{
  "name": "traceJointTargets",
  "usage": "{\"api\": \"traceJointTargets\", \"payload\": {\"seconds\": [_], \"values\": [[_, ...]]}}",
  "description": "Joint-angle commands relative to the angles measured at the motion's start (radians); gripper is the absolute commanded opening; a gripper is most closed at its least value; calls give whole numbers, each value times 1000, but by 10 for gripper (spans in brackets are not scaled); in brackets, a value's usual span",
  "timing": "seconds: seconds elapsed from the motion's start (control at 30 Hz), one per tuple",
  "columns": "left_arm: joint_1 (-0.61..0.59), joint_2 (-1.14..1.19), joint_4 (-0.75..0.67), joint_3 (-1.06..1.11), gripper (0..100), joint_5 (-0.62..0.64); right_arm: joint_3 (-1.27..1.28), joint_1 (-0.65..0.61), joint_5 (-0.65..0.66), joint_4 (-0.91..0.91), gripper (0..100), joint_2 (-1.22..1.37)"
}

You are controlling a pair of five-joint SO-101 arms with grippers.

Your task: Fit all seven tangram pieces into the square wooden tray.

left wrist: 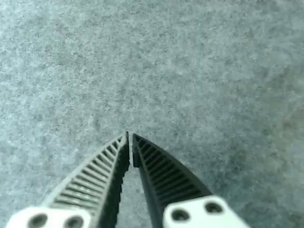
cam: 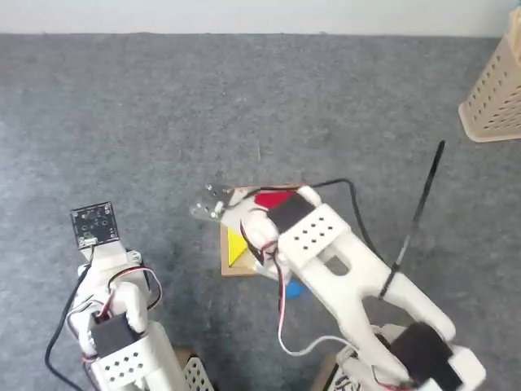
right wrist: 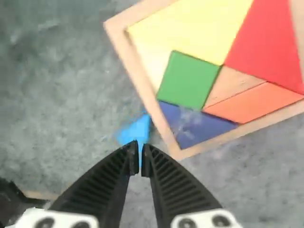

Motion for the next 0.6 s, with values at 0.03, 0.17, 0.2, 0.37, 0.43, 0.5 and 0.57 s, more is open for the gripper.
{"api": "traceJointTargets", "payload": {"seconds": [0.03,0.17,0.2,0.37,0.43,0.5,0.57], "values": [[3,-8,6,-8,13,15,-92,39,-2,15,6,74],[3,-8,6,-8,13,15,18,30,-11,1,50,93],[3,-8,6,-8,13,15,61,25,-11,-18,67,84],[3,-8,6,-8,13,15,282,12,-11,-177,92,-15],[3,-8,6,-8,13,15,331,13,-11,-223,95,-31],[3,-8,6,-8,13,15,359,12,-12,-254,95,-21],[3,-8,6,-8,13,15,370,12,-28,-291,95,2]]}}
